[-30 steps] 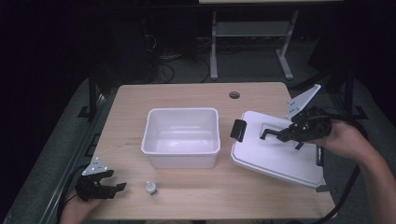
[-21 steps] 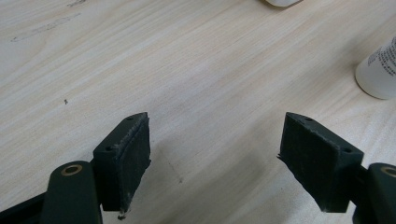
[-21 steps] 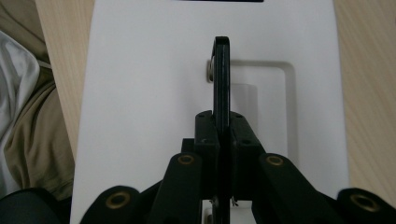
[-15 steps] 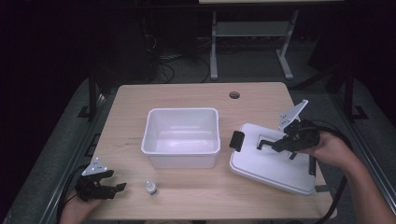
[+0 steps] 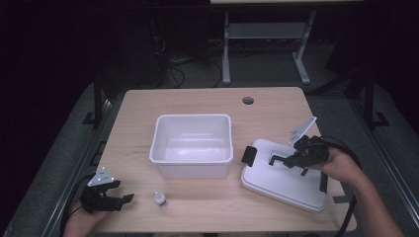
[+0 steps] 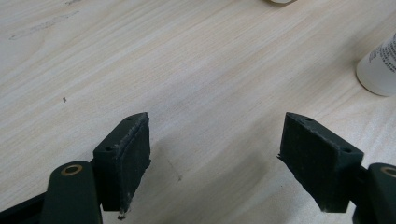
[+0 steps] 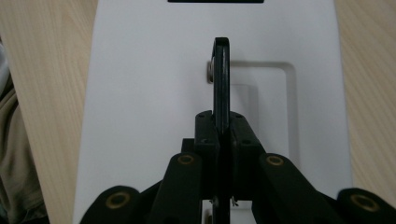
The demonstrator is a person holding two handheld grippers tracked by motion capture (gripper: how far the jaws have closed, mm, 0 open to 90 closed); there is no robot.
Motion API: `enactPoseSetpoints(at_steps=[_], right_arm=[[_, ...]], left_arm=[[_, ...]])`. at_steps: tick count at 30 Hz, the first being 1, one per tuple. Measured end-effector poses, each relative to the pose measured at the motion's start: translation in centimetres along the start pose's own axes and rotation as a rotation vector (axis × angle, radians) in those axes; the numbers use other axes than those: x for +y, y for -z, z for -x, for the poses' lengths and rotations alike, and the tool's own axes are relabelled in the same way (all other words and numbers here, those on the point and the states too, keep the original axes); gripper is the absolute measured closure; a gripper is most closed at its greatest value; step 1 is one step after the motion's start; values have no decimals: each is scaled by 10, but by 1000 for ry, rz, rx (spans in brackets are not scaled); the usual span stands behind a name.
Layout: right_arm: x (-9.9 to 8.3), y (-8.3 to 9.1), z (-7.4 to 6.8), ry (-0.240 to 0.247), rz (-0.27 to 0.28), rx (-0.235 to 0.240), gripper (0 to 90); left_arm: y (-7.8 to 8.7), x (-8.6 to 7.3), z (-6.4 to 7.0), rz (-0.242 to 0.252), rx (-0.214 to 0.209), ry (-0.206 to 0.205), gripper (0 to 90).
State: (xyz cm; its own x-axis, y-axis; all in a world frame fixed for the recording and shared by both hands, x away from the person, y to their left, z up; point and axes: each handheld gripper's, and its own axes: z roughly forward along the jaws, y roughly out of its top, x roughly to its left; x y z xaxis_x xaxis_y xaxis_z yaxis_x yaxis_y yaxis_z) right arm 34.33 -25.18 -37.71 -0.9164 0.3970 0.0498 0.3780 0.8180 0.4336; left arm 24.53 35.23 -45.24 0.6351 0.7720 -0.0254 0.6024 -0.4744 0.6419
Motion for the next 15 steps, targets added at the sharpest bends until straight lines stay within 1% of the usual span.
enactPoseSetpoints(at_steps=[4, 7, 11, 13, 15], right_arm=[[-2, -7, 2, -9, 9, 2, 837], [-4, -11, 2, -12, 15, 0, 837], [-6, -18, 4, -23, 9, -16, 837], [-8, -21, 6, -34, 10, -8, 837], [-10, -24, 6, -38, 11, -10, 836]], left_arm=[[-1, 0, 0, -2, -3, 3, 245], [-2, 1, 2, -5, -4, -5, 244], [-2, 1, 1, -7, -8, -4, 244], [-1, 2, 1, -5, -2, -10, 244], [-1, 2, 1, -7, -1, -13, 245]])
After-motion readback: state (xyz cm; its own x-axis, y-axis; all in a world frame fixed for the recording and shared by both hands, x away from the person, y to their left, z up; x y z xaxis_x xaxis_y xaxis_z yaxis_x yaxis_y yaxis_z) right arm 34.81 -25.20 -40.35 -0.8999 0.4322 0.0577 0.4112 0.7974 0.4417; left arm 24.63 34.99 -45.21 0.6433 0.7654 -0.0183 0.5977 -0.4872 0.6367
